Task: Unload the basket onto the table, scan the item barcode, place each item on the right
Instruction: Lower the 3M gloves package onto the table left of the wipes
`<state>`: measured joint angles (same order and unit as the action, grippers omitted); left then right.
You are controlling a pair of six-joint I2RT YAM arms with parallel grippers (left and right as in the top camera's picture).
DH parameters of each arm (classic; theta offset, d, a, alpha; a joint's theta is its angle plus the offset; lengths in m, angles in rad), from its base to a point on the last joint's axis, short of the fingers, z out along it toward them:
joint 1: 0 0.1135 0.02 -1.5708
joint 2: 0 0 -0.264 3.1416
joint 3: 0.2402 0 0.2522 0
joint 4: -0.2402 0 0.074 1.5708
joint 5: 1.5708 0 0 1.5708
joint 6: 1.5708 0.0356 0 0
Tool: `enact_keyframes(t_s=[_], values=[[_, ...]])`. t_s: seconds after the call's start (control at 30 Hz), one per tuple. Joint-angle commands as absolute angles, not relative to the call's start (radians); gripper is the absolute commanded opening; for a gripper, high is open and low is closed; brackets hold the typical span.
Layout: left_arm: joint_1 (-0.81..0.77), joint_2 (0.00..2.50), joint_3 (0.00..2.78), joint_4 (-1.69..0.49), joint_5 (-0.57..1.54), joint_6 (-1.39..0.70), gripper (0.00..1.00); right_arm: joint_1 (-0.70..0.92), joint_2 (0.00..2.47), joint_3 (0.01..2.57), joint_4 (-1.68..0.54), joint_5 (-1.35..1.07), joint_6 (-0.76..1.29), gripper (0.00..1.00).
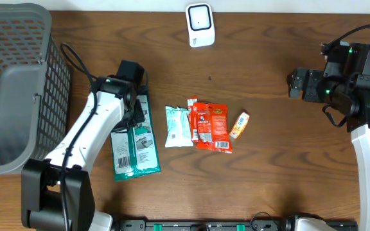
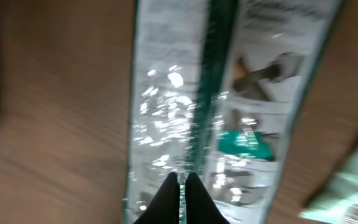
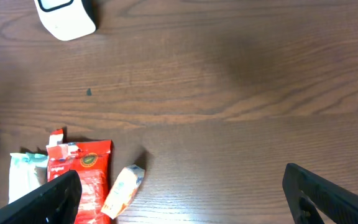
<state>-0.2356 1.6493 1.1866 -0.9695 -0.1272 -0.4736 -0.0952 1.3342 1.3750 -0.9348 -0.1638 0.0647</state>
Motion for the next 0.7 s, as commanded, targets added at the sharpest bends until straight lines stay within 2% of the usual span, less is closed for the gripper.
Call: enact_keyframes(t_s=[0.0, 0.33, 0.53, 0.67], values=[[-0.195, 1.647, 1.105, -0.937, -0.197, -0.477, 0.08, -0.099, 1.327, 1.390, -0.936, -0.165, 0.073, 0.99], [-0.101, 1.647, 0.880, -0.630, -0.196, -0.437, 0.08, -0.099, 1.327, 1.390, -0.936, -0.165, 0.073, 0.99], [-0.101, 1.647, 0.876, -0.595, -0.164, -0.438, 0.08, -0.099, 1.327, 1.390, -0.936, -0.165, 0.074, 0.99], [-0.102, 1.648, 0.874, -0.585, -0.033, -0.438, 0.09, -0.099, 1.327, 1.390, -0.936, -0.165, 0.073, 0.99]])
